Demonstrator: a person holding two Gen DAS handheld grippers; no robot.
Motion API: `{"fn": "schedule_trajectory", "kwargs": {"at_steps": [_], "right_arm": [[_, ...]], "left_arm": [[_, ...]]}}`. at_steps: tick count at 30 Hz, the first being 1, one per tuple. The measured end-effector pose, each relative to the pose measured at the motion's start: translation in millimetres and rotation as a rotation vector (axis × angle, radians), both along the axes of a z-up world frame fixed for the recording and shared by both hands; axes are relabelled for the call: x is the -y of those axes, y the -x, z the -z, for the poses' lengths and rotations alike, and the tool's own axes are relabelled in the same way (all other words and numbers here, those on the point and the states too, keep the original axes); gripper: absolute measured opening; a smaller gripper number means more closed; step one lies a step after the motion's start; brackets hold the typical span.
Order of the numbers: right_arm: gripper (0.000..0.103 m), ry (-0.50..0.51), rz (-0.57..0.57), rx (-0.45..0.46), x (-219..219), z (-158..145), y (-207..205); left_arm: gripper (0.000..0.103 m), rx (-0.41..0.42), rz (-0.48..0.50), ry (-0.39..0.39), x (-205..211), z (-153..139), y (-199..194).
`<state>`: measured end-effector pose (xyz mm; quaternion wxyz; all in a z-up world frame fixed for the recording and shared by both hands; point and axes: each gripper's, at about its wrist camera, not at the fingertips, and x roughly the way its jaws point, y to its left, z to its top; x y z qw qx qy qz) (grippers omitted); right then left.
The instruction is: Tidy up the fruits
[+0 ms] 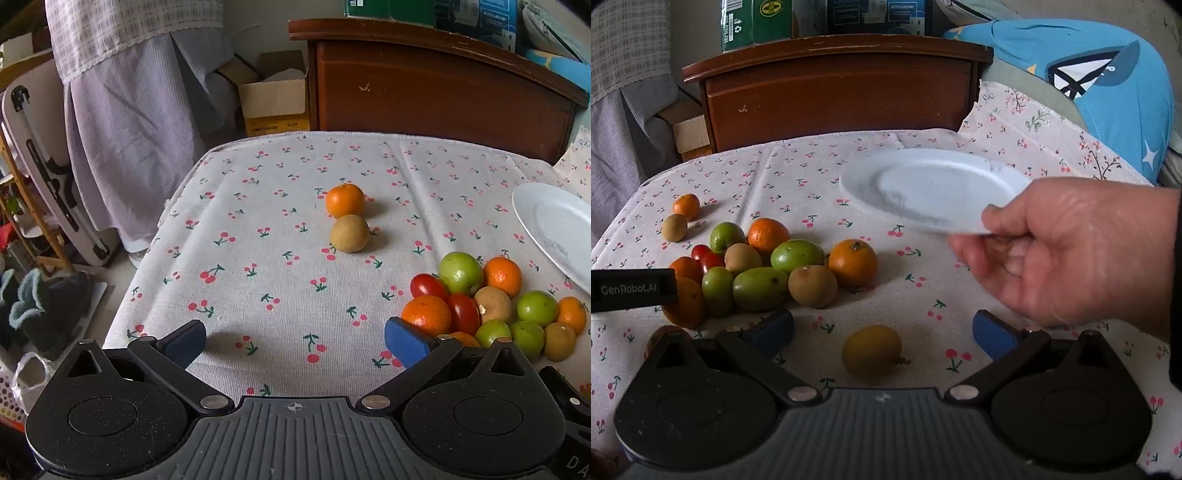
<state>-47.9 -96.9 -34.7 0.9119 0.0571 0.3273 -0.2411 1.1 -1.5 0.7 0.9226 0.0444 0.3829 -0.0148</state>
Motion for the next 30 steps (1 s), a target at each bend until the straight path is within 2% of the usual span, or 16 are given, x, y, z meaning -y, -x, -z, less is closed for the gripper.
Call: {"fn": "schedule_trajectory", "kwargs": {"at_steps": [6, 18, 24, 30], "right_arm": [[0.102, 0.004, 0.000, 0.008, -3, -1, 0], [0.102, 0.004, -0.001, 0.006, 0, -1, 0], [0.102, 0.004, -0.001, 0.006, 1, -1, 0], [0.102, 0.004, -0.001, 0.007, 1, -1, 1]], "left_arm": [[0.103, -0.008, 0.005, -0.006, -1, -1, 2], [0.103, -0.078, -0.002, 0.007, -9, -12, 1], [0.103, -0.110, 0.009, 0.044, -16, -20, 2], [0.103, -0.154, 0.058, 0.038, -15, -24, 12]]}}
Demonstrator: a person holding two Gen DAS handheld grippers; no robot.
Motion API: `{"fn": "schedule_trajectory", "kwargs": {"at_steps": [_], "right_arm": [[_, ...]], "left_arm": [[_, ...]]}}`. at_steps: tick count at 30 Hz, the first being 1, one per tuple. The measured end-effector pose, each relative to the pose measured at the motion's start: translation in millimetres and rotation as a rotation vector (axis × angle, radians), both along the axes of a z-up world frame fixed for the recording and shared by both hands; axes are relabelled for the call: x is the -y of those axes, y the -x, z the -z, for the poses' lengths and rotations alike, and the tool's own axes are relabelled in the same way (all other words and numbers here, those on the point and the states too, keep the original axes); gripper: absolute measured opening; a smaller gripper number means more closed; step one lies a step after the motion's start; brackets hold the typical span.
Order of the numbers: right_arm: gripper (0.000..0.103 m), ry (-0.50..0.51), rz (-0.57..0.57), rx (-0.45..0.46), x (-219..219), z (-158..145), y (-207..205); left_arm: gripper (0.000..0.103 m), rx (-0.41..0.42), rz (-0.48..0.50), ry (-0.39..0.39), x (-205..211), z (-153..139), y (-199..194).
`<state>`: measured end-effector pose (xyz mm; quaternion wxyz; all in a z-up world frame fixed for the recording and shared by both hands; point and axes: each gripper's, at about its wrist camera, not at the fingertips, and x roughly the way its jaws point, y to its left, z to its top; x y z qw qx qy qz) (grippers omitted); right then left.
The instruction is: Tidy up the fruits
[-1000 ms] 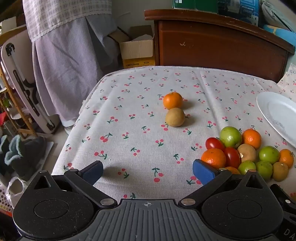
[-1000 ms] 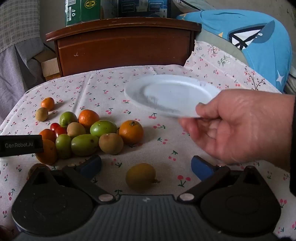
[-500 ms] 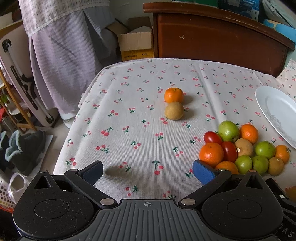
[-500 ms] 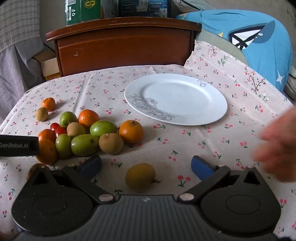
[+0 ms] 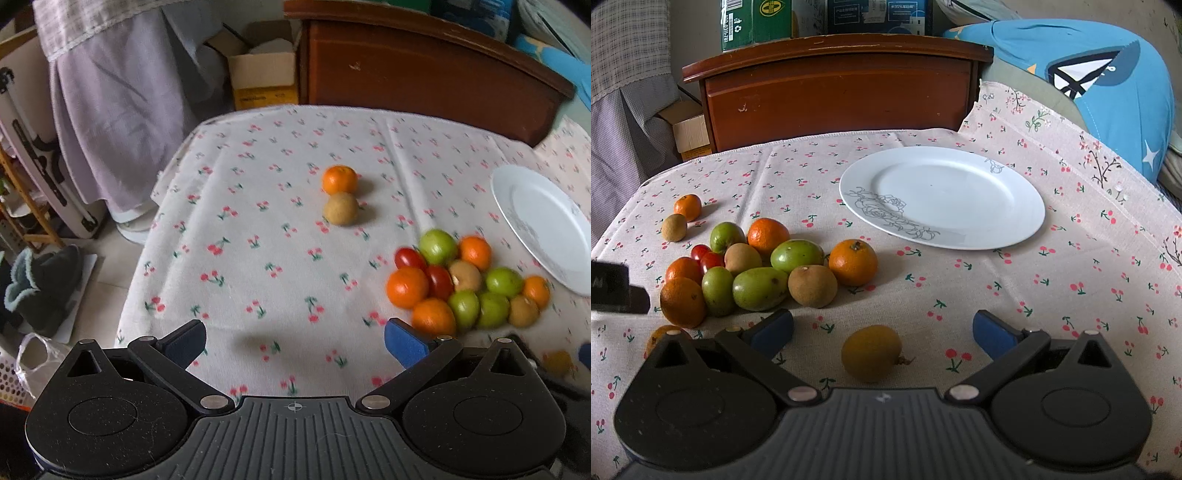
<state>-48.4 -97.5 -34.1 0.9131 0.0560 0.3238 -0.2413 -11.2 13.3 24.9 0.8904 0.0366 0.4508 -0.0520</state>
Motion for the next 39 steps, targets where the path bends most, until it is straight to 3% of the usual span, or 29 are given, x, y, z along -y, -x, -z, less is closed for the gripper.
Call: {"fn": "schedule_trajectory", "kwargs": {"at_steps": [8, 16, 22, 31, 36, 39], "right_arm": [[0.102, -0.005, -0.008, -0.007, 0, 0, 2], [0.102, -0.040, -0.123, -0.111, 0, -7, 16], [0.102, -0.117, -0.073, -0.202, 3, -16, 16], [0.102, -0.323, -0.004, -0.064, 46, -61, 47], [0.102, -0.311, 0.032, -0.044, 52, -75, 55], [0.102, -0.302, 0.037, -0.092, 46, -68, 51]], "left_arm": [[0.103, -0.006, 0.064, -0.063, 6, -4, 15], [0.103, -0.020, 0.079, -0.076, 6, -9, 26], [0.103, -0.029, 0.069, -0.058, -1, -15, 31], [0.103, -0.034, 0.088, 0.003, -8, -25, 37], [0.103, -0.045, 0.112, 0.036, -6, -31, 39], [0.103, -0.050, 0.122, 0.031, -3, -31, 40]]}}
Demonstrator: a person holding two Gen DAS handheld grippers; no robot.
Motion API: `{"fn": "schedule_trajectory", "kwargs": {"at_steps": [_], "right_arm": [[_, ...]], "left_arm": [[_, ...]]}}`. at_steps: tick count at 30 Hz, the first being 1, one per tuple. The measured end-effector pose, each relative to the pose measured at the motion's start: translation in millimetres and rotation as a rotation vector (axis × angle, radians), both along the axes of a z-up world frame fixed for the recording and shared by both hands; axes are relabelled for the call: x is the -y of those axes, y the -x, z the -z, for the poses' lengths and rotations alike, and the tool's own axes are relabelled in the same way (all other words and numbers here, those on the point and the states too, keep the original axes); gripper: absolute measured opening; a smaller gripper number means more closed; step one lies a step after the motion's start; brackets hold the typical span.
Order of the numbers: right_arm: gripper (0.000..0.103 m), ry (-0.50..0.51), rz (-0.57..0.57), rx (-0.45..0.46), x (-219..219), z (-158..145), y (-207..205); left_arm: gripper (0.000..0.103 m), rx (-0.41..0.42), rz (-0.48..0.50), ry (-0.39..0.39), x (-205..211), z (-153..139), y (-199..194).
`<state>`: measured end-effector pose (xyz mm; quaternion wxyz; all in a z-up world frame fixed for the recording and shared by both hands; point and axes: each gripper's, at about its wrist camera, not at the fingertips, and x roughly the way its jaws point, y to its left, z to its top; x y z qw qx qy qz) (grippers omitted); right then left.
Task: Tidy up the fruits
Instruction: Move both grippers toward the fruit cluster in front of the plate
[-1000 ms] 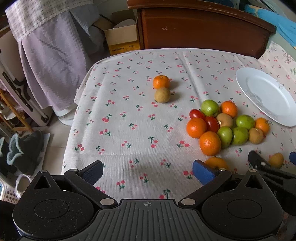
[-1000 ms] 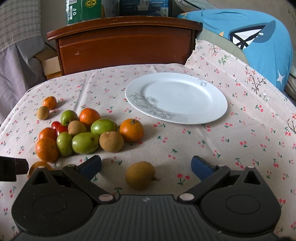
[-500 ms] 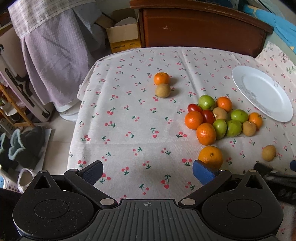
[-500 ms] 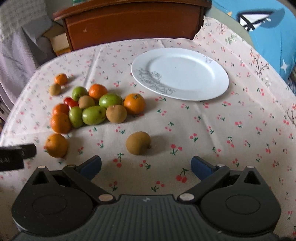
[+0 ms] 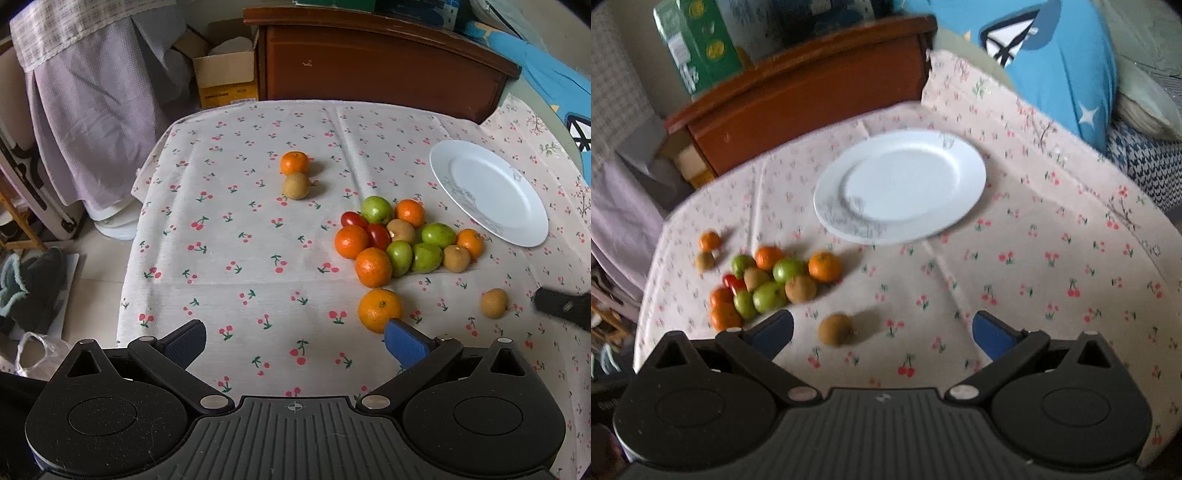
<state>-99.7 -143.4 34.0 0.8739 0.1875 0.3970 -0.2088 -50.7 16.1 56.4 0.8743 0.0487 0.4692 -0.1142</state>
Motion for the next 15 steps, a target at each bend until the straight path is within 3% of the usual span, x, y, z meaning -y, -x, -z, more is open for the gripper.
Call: {"fn": "schedule_trajectory", "kwargs": {"at_steps": [5, 15], "right_arm": [[0.102, 0.025, -0.057, -0.070, -19, 13, -8], [0.102, 0.131, -0.111, -0.101, -47, 19, -16]], "left_arm": [[0.103, -0.021, 0.002, -0.035, 5, 4, 0], [0.103, -0.037, -0.031, -0.029, 3, 6, -2]]}}
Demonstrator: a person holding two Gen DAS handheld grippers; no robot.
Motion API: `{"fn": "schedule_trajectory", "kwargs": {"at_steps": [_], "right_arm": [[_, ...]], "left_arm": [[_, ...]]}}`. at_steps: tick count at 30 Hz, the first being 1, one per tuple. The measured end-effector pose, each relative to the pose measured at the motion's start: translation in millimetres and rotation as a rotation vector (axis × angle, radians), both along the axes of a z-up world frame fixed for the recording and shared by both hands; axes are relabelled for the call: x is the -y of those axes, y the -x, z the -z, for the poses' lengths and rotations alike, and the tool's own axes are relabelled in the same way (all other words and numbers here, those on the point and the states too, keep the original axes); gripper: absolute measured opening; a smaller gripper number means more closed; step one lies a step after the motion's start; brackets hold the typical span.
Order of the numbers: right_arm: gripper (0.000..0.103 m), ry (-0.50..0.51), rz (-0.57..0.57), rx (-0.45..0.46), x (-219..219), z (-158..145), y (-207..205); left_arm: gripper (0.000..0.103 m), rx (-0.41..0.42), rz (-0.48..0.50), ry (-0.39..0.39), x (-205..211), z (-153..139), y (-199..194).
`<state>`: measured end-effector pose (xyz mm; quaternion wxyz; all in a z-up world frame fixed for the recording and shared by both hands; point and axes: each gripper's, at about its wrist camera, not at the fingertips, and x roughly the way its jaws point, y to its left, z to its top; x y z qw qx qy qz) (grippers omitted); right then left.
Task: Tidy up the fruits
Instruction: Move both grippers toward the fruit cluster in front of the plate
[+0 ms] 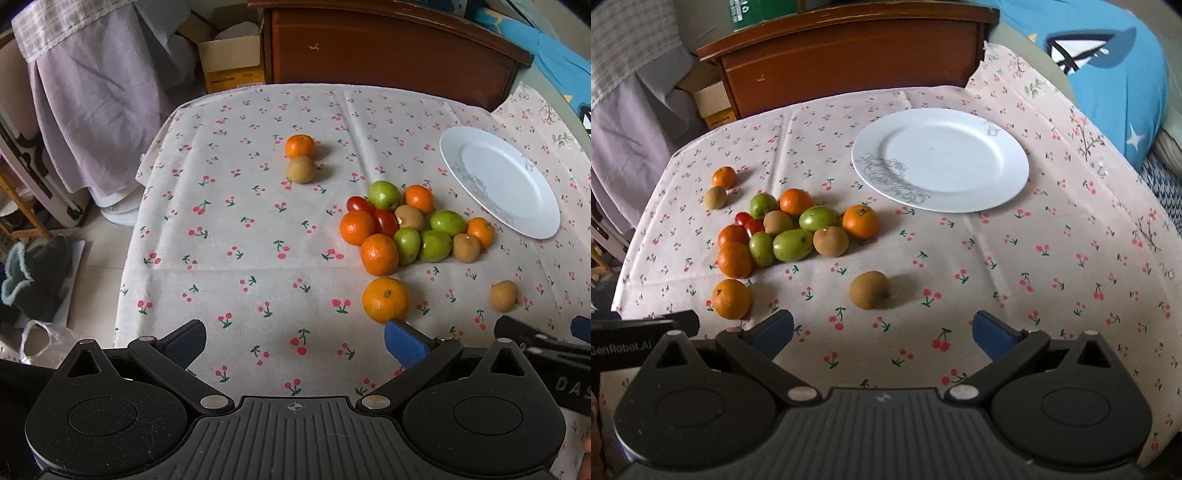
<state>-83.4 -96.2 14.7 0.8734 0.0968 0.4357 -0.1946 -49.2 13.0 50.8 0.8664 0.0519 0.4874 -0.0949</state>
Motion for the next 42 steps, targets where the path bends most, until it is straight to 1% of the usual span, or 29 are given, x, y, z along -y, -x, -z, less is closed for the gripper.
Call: {"fn": "schedule_trajectory", "kwargs": {"at_steps": [3, 7, 15, 25, 42], "right_arm": [[0.102, 0.015, -0.003, -0.019, -4, 3, -4], [0.102, 0.015, -0.009, -0.021, -8, 6, -4], [0.102, 0.036, -0.003, -0.023, -10, 7, -5], [0.102, 0.043, -0.011, -0.012, -12, 5, -4], [0.102, 0.042, -0.004, -0.025, -12, 7, -7]], "left_arm": [[0.103, 0.011, -0.001, -0.018, 2, 0, 0], [0.103, 0.026, -0.006, -0.046, 3, 1, 0], [0.103, 0.032, -0.002, -0.064, 3, 1, 1], [0.103, 0.035, -0.002, -0.067, 3, 2, 2], [0.102, 0.029, -0.004, -0.065, 3, 6, 0]]}}
